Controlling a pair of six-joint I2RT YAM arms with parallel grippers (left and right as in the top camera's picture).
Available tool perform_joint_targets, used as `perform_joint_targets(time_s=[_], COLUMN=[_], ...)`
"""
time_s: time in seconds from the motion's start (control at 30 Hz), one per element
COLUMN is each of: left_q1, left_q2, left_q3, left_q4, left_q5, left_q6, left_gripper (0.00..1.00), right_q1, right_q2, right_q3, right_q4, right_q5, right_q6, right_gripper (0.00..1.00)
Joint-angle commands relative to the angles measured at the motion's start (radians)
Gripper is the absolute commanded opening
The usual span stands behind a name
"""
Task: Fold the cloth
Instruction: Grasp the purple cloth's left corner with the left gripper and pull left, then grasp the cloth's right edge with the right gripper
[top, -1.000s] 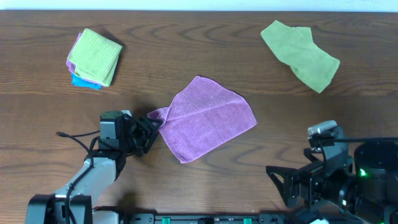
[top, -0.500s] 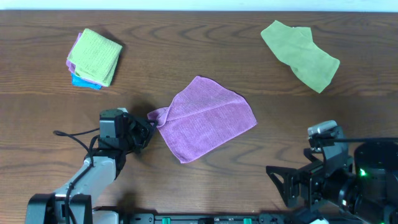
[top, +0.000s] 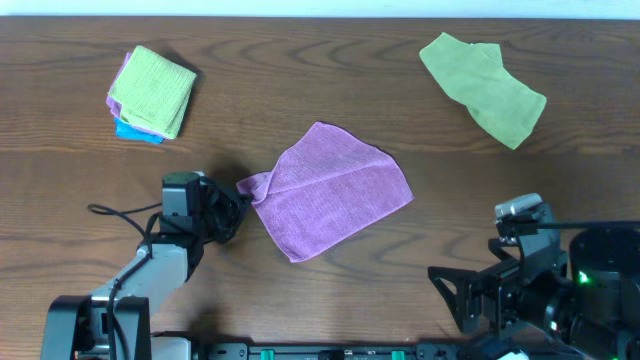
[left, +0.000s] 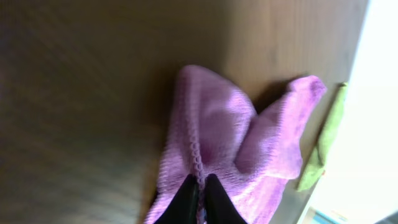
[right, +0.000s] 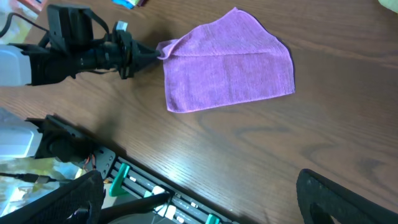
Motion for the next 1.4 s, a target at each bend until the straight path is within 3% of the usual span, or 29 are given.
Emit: perform_joint_targets(time_s=[0.0, 0.2, 0.37, 0.4, 0.43, 0.47, 0.5, 0.6, 0.63, 0.67, 0.7, 0.77, 0.87, 1.07, 1.37], left_q1=[-0.003, -0.002, 0.004, 0.011, 0.015, 0.019, 0.019, 0.019, 0.019, 0.019, 0.016, 0.014, 0.008, 0.007, 0.007], left_q2=[0.005, 0.006, 0.031, 0.036, 0.04, 0.041, 0.041, 0.039, 0.037, 0.035, 0.035, 0.034, 0.031, 0.03, 0.03], left_q3=[0.064, 0.167, 0.214, 0.215, 0.215, 0.215, 0.215, 0.215, 0.215, 0.215, 0.215, 0.215, 0.215, 0.215, 0.215], left_q4=[0.004, 0.001, -0.027, -0.037, -0.037, -0.037, -0.042, -0.069, -0.074, -0.077, -0.079, -0.095, -0.16, -0.336, -0.386], left_q5=[0.023, -0.048, -0.322, -0.341, -0.341, -0.337, -0.337, -0.26, -0.196, -0.148, -0.087, 0.01, 0.109, 0.111, 0.109], left_q6=[0.006, 0.021, -0.007, -0.043, -0.06, -0.061, -0.056, 0.01, 0.054, 0.082, 0.115, 0.161, 0.24, 0.384, 0.415], left_gripper=[0.06, 0.06, 0.07, 0.27, 0.66, 0.91, 0.96, 0.96, 0.96, 0.96, 0.96, 0.99, 0.92, 0.93, 0.95], right_q1=[0.006, 0.006, 0.006, 0.006, 0.006, 0.006, 0.006, 0.006, 0.006, 0.006, 0.006, 0.006, 0.006, 0.005, -0.064], right_q2=[0.0, 0.0, 0.0, 0.0, 0.0, 0.001, 0.001, 0.008, 0.016, 0.022, 0.031, 0.051, 0.097, 0.28, 0.715], right_q3=[-0.002, -0.011, -0.05, -0.056, -0.061, -0.064, -0.065, -0.066, -0.069, -0.076, -0.089, -0.131, -0.229, -0.407, -0.451], right_q4=[-0.002, -0.002, 0.008, 0.01, 0.01, 0.01, 0.01, 0.022, 0.028, 0.035, 0.05, 0.098, 0.22, 0.494, 0.809], right_q5=[0.003, 0.019, 0.029, 0.029, 0.029, 0.029, 0.029, 0.04, 0.064, 0.086, 0.109, 0.122, 0.123, 0.123, 0.137], right_q6=[-0.017, -0.016, -0.016, -0.016, -0.016, -0.016, -0.016, -0.017, -0.017, -0.016, -0.016, -0.015, 0.003, 0.048, 0.048], right_gripper=[0.98, 0.97, 0.97, 0.97, 0.97, 0.97, 0.97, 0.97, 0.93, 0.82, 0.46, 0.05, 0.02, 0.02, 0.01])
